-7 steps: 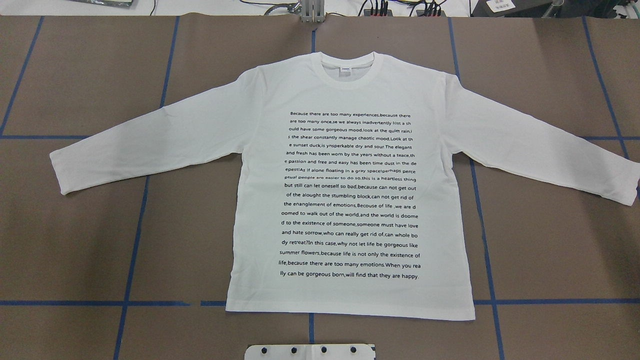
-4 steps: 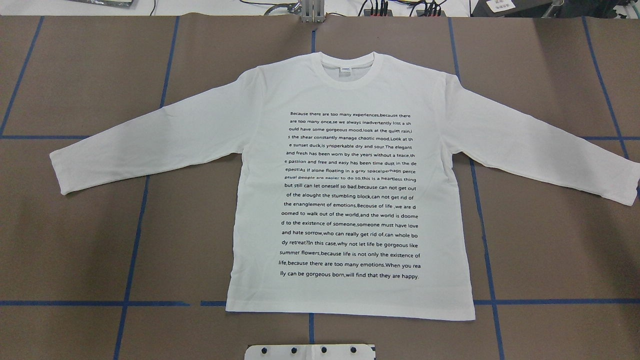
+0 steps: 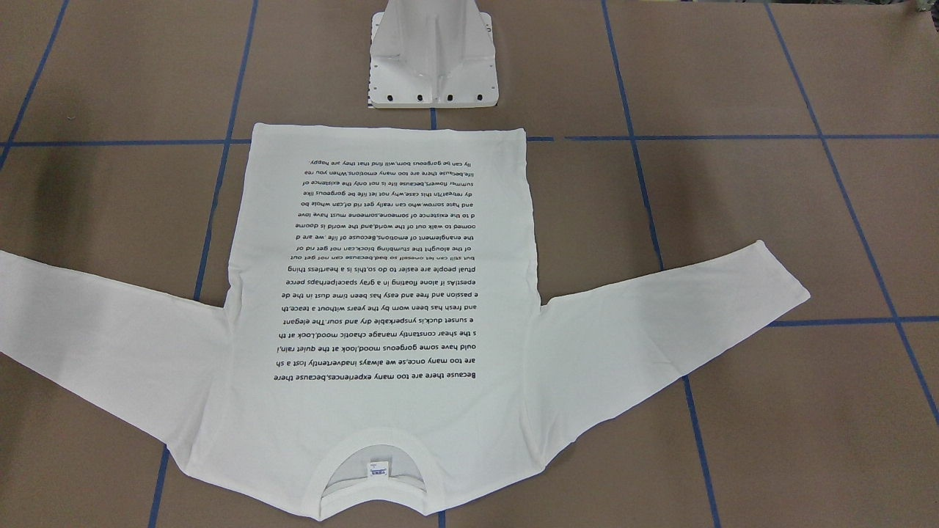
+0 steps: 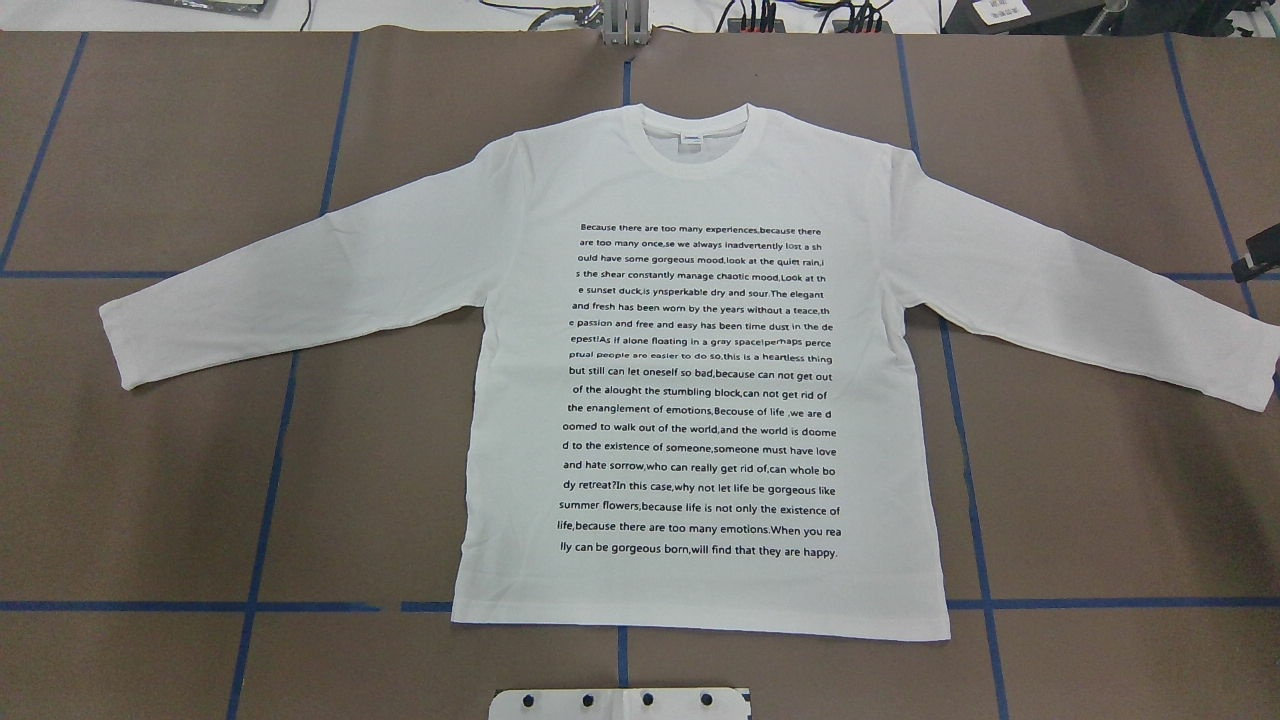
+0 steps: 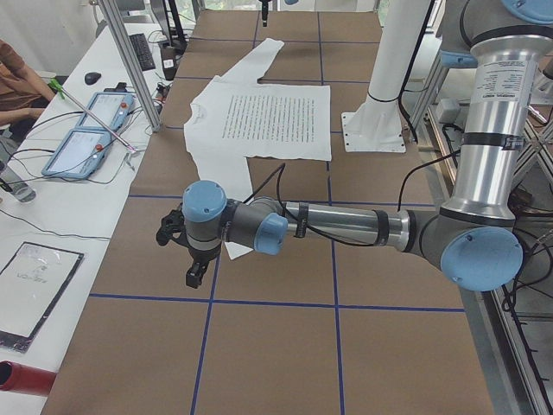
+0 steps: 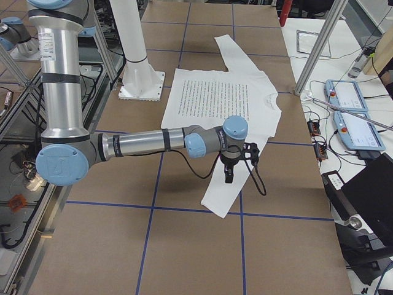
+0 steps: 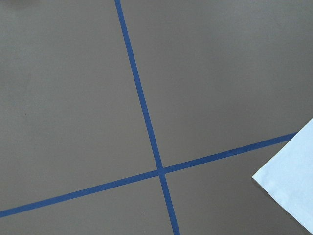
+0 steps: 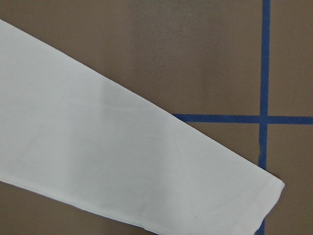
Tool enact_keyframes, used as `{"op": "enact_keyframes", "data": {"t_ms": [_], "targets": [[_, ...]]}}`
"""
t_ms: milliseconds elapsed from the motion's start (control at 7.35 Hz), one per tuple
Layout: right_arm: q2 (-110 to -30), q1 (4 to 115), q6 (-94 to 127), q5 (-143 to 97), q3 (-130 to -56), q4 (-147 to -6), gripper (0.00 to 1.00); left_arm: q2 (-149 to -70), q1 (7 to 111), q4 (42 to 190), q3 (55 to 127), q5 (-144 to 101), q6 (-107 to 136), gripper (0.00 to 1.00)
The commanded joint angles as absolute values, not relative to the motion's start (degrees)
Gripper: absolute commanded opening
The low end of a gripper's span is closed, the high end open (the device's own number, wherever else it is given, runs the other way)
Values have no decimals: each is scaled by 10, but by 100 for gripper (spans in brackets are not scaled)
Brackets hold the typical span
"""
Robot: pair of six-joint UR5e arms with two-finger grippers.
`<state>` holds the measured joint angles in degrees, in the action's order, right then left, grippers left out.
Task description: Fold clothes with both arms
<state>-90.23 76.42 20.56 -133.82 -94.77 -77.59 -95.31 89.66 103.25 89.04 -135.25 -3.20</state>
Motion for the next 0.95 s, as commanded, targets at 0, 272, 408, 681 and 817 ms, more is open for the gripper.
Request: {"op": "enact_keyframes", "data": {"t_ms": [0, 272, 408, 681, 817], "targets": [[-921, 763, 204, -1314, -881, -699, 100, -951, 896, 1042, 895, -1354, -31, 100], [-910, 763, 205, -1313, -771, -583, 100, -951, 896, 1042, 900, -1355, -31, 100], [-892, 763, 208, -1314, -747, -563, 100, -951, 896, 1042, 902, -1357, -31, 100], [-892, 761, 208, -1314, -730, -565, 100, -951, 896, 1042, 905, -1357, -31, 100], [-891, 748, 209, -1313, -729, -566, 100, -952, 896, 1042, 905, -1357, -31, 100]]}}
